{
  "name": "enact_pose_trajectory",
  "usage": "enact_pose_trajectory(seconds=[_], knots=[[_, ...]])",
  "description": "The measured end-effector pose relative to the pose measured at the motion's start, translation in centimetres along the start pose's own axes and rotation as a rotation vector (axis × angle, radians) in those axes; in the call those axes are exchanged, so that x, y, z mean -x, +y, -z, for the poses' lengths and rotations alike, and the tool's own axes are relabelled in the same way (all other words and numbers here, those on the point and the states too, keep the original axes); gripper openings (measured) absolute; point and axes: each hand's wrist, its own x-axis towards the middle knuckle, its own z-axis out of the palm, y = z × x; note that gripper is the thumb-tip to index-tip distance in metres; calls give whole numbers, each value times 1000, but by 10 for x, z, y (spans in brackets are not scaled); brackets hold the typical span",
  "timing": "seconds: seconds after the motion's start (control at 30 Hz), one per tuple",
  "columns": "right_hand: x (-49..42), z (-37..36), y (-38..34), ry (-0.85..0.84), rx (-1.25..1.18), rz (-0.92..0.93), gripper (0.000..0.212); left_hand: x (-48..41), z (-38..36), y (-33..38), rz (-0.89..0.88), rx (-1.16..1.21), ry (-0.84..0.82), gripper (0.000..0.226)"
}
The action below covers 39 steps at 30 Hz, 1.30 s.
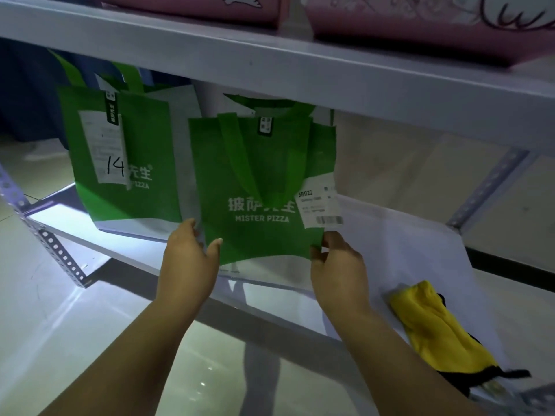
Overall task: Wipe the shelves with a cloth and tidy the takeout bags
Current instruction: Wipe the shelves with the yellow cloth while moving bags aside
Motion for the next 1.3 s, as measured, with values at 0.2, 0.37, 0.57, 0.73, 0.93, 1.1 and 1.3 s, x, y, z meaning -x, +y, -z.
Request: enact_pose_trajectory(seconds=[0.2,0.37,0.57,0.73,0.93,1.1,1.3], knots=[[-8,14,25,108,-53,-134,11,6,-24,19,-129,-15,-16,8],[-15,31,45,188,-134,-284,7,8,-55,36,-139,3,-68,19],[-19,47,70,179,-131,-332,28,12,-88,58,-220,220,-121,14],[-17,52,79,97,-125,-243,55,15,-102,68,-279,270,-201,32],[-7,56,84,46,-69,-234,63,23,-101,63,-292,214,-273,47],[18,65,95,104,37,-212,59,37,-88,55,-189,43,-242,61],[41,83,124,-33,264,-337,50,53,-72,45,-242,-153,-278,49]])
